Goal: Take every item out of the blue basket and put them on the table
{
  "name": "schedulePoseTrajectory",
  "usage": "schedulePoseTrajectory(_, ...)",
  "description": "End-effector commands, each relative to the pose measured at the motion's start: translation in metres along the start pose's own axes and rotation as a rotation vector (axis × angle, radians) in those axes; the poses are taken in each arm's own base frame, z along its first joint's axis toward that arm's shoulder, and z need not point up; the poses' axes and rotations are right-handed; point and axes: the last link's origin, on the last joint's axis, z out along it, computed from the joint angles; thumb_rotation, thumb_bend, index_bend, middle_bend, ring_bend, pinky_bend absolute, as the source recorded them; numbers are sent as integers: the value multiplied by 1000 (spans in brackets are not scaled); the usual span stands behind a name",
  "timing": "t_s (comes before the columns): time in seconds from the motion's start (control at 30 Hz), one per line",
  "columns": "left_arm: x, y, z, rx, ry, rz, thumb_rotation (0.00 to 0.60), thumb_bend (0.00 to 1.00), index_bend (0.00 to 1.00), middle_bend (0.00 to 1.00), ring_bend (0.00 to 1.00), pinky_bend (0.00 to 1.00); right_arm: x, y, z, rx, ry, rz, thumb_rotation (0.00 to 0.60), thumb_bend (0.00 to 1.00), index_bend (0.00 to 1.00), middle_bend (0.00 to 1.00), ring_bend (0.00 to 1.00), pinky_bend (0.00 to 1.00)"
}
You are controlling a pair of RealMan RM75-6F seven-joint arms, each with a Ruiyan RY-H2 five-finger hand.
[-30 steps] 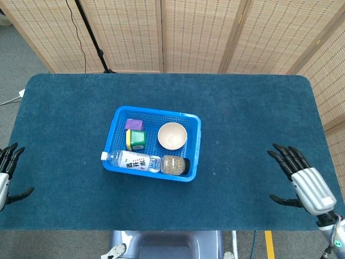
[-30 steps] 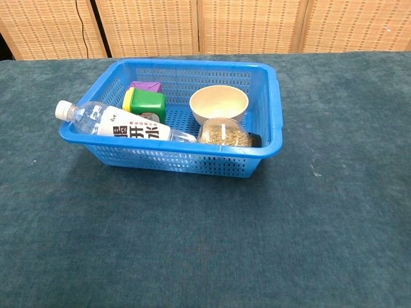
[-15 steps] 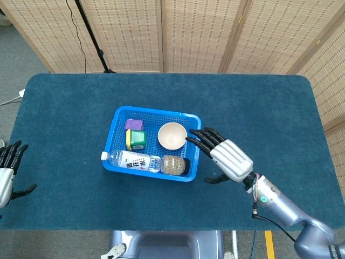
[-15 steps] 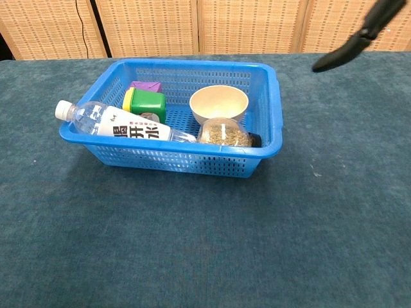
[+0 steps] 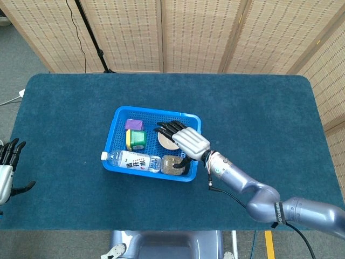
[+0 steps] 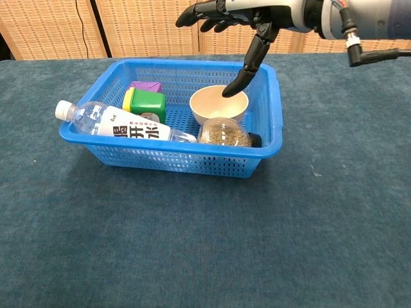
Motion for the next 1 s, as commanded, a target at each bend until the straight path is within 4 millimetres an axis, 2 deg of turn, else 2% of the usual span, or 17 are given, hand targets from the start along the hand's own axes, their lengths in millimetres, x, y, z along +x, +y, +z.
schedulePoseTrajectory(0.03,0,1,-1,-1,1,1,600,36,0,0,0,0,-8,-1,12,-14,-25,11,600,0,0,0,0,0)
schedulePoseTrajectory(0.4,0,-2,1,12,-2,0,600,36,0,0,0,0,-34,12,21,-89,-140,-62,600,0,0,0,0,0)
schedulePoseTrajectory(0.7,0,-2,2,12,-6,1,600,36,0,0,0,0,-35,26,28,-165,-261,-82,600,0,0,0,0,0)
schedulePoseTrajectory(1.0,-2,-4,6,22,-17,2,600,36,0,0,0,0,-33,24,28,-207,-414,-76,600,0,20,0,0,19)
